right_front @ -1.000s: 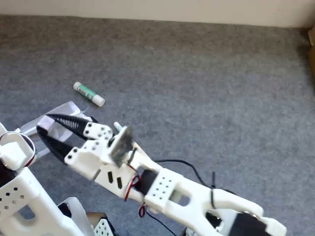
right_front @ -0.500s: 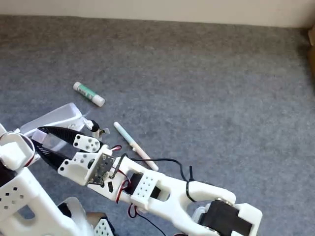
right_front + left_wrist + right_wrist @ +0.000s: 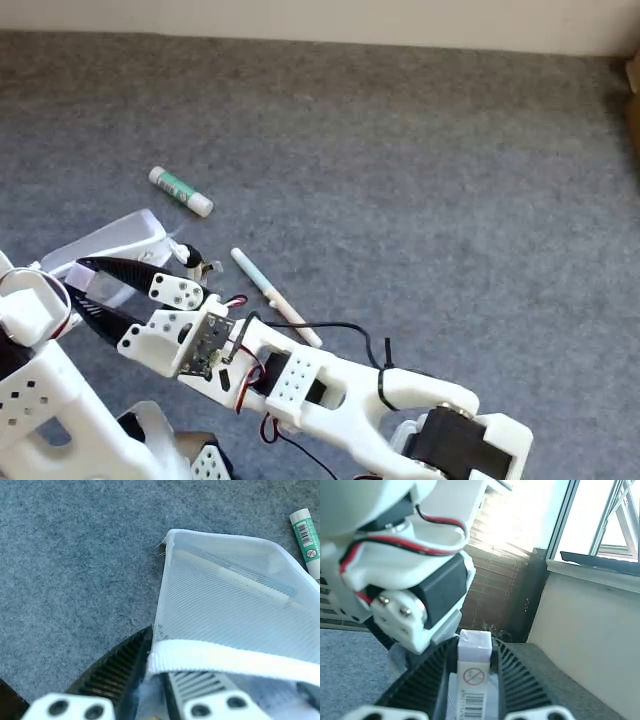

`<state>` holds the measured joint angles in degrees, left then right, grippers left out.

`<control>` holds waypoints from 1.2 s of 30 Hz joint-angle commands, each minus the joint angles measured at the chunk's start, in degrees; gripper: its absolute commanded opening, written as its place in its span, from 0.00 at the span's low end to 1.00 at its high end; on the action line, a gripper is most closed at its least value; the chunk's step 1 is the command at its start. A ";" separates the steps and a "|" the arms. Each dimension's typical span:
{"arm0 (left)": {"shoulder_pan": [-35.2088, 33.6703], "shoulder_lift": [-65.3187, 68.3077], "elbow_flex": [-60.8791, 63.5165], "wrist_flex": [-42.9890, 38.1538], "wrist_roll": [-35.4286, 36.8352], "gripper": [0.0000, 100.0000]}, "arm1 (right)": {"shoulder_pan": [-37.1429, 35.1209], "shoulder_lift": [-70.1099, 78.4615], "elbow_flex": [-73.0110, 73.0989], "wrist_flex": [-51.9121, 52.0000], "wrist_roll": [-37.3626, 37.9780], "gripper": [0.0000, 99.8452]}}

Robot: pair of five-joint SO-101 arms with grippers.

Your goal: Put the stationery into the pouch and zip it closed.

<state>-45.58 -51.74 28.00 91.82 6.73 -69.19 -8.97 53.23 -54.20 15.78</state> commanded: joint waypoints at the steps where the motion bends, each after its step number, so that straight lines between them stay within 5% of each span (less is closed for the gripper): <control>1: 0.92 0.66 0.22 -1.14 0.62 0.01 | 1.27 -0.75 -3.21 -0.92 0.79 0.01; 7: 0.92 0.66 0.22 -1.14 0.62 0.01 | 2.77 -0.75 -3.21 -0.92 0.79 0.02; 12: 0.92 0.66 0.22 -1.14 0.62 0.01 | 2.86 -0.75 -3.21 -0.75 0.79 0.14; 22: 0.92 0.66 0.31 -1.14 0.62 0.01 | 2.95 -2.68 -3.12 1.45 0.79 0.14; 36: 0.92 0.66 0.31 -1.14 0.62 0.01 | 2.51 -21.41 -1.10 26.77 0.44 0.14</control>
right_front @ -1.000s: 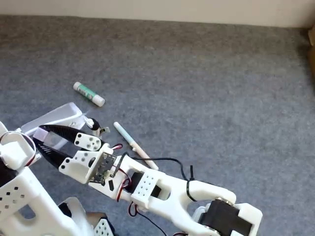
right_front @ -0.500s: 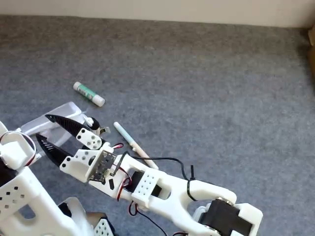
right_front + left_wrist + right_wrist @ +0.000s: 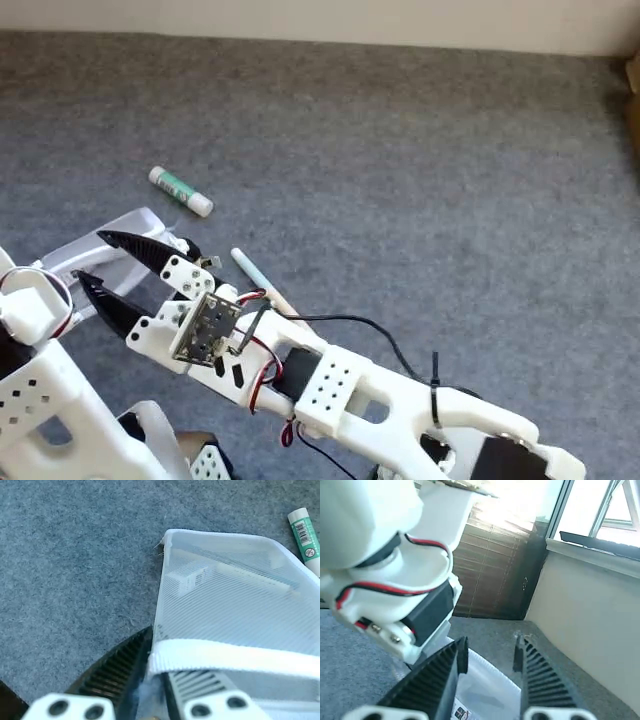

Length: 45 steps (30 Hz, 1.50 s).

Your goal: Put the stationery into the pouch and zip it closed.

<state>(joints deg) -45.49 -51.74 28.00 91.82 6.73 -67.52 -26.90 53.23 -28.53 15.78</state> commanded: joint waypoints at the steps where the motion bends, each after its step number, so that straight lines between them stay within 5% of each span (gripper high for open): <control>1: 0.84 0.66 0.31 -1.14 0.62 0.01 | 0.84 -3.47 -1.10 1.10 0.44 0.14; 17: 0.84 0.66 0.92 -1.76 0.62 0.01 | -0.92 -5.93 -1.54 9.80 0.44 0.14; 32: 0.31 0.66 0.48 -1.93 0.62 0.01 | -0.92 -26.33 -6.55 41.36 -3.96 0.14; 39: -9.54 0.57 -1.27 -3.60 0.70 0.01 | 2.07 -33.10 -6.20 56.31 -11.69 0.14; 45: -17.63 0.57 -2.42 -3.87 5.36 0.01 | 3.30 -32.31 -1.27 57.80 -13.01 0.14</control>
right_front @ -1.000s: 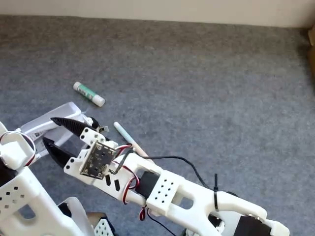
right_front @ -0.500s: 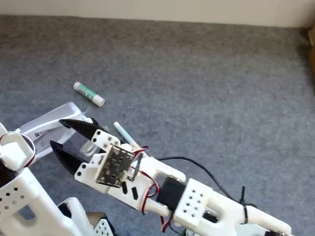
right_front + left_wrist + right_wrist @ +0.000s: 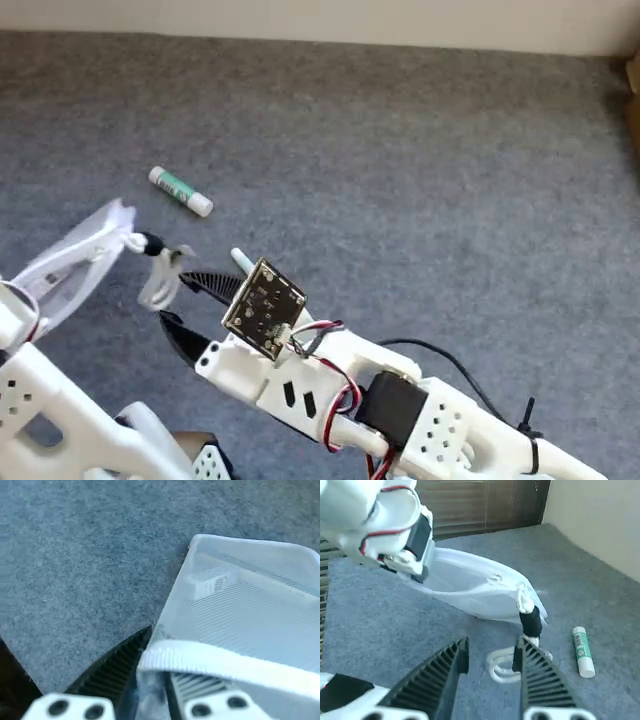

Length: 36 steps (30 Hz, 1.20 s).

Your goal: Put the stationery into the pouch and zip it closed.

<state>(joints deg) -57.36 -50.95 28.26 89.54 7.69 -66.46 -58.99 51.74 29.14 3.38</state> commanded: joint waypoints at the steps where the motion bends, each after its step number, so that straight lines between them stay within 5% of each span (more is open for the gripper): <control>1: -7.25 -0.22 -2.68 -2.20 5.27 0.01 | 3.30 1.01 0.31 0.13 -0.70 0.14; 14: -11.56 -0.22 -2.42 -3.34 7.30 0.01 | 15.08 37.05 -17.01 -2.59 -0.97 0.14; 36: -11.12 -0.22 -2.24 -3.34 7.38 0.01 | 19.74 86.37 -62.11 -2.42 4.75 0.15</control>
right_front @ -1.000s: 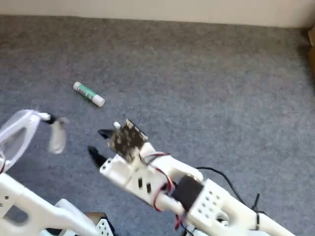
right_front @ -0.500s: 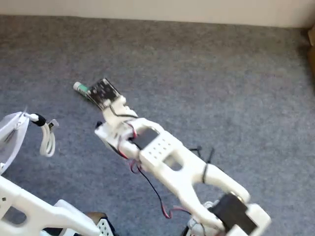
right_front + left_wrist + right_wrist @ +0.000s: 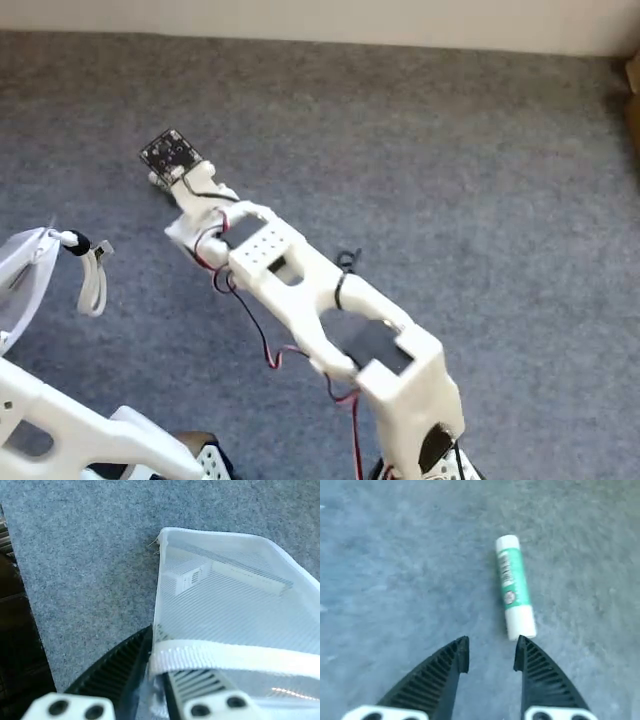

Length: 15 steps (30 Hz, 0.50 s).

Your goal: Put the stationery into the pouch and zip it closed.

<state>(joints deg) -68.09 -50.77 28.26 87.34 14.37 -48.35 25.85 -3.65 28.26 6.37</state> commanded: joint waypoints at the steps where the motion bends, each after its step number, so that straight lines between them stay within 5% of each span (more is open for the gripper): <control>1: -0.40 -0.40 -2.24 -1.14 0.70 0.01 | 1.80 3.21 -8.04 -1.54 1.85 0.15; 15: -0.40 -0.31 -2.24 -1.14 0.70 0.01 | 3.30 14.46 -15.16 1.89 2.02 0.09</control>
<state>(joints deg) -68.09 -50.77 28.26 87.34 14.37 -45.27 41.85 -15.16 28.35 7.78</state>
